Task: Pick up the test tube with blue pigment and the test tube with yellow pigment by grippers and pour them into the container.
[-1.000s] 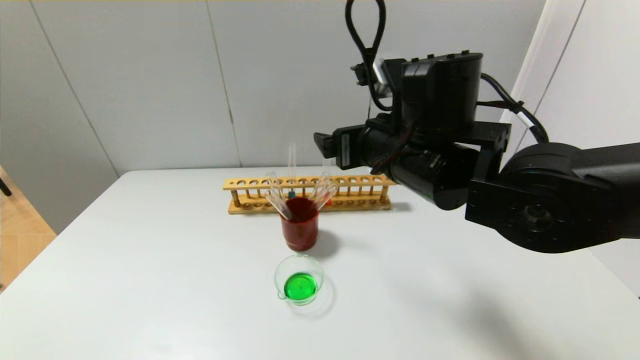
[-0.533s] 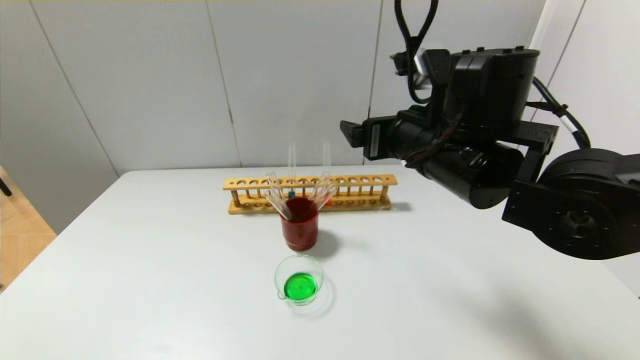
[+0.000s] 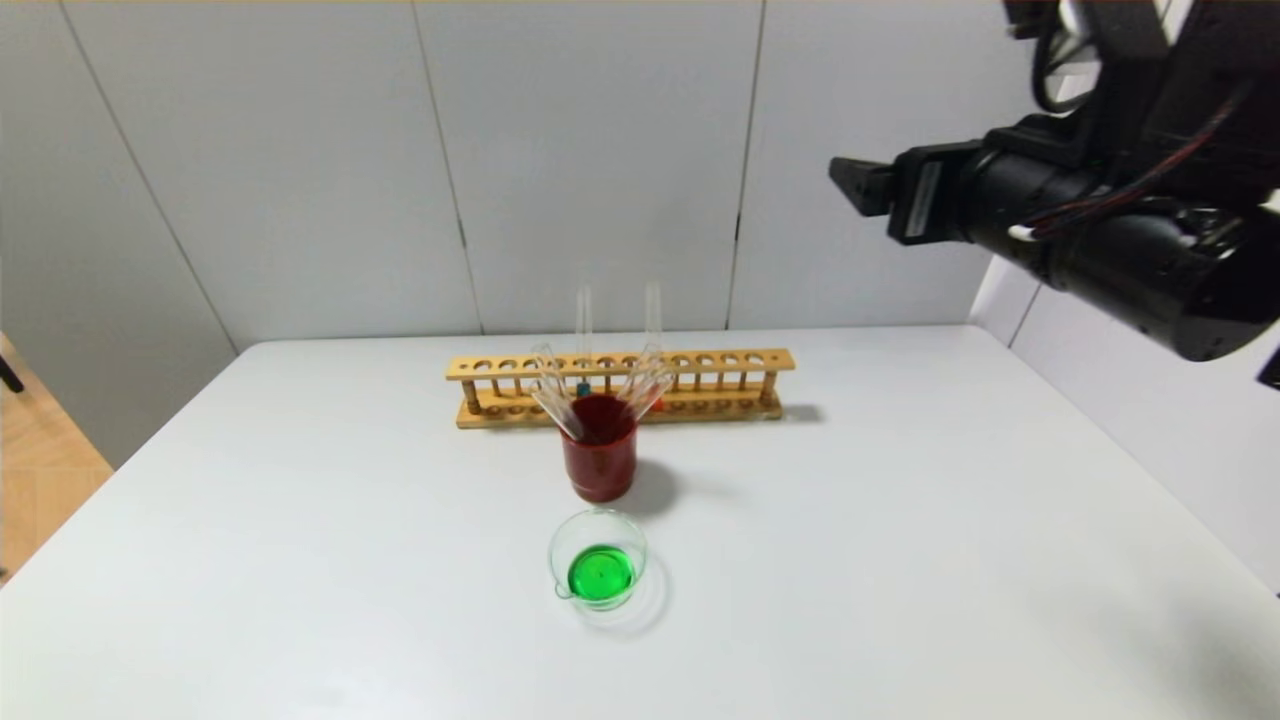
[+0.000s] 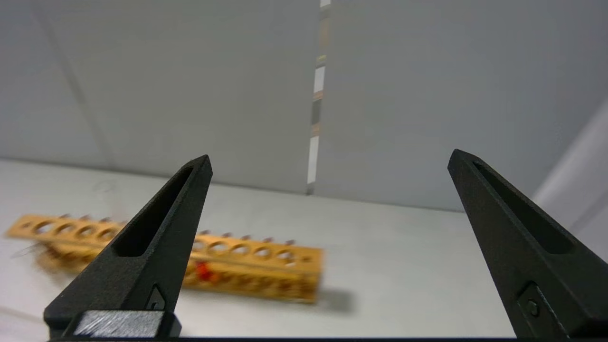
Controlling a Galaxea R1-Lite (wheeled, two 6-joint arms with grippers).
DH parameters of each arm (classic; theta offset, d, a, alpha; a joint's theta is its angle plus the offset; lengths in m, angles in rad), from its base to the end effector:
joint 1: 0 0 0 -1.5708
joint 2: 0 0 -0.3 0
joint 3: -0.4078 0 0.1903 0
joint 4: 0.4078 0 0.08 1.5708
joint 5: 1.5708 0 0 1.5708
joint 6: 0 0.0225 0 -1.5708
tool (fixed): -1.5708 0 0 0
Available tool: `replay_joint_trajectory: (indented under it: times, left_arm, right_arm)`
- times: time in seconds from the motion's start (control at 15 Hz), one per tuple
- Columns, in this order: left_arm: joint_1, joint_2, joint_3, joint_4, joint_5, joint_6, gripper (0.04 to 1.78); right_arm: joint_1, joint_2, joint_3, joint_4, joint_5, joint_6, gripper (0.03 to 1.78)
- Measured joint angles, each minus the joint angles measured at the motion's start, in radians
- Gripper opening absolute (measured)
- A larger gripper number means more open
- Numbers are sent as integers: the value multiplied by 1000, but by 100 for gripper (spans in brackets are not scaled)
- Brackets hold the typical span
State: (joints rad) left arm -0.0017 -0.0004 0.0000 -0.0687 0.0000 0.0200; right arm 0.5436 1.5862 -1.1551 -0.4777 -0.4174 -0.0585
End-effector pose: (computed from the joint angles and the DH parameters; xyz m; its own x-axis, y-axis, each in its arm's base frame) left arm -0.0231 0.0000 0.0825 0.9976 -0.0017 0.0690 0.0003 0.9998 0.0200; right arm 0.2575 0.1449 0.3002 0.9912 0.1254 0.0426 -0.1237 0.9915 -0.0396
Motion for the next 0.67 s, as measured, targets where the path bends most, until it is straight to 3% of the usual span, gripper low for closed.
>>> replay_joint_trajectory:
  times: [0.4, 0.67]
  left_arm:
    - [0, 0, 0, 0, 0, 0, 171]
    - [0, 0, 0, 0, 0, 0, 171]
  right_arm:
    - [-214, -339, 168, 16, -4, -161, 174]
    - [-320, -625, 296, 130, -3, -221, 174]
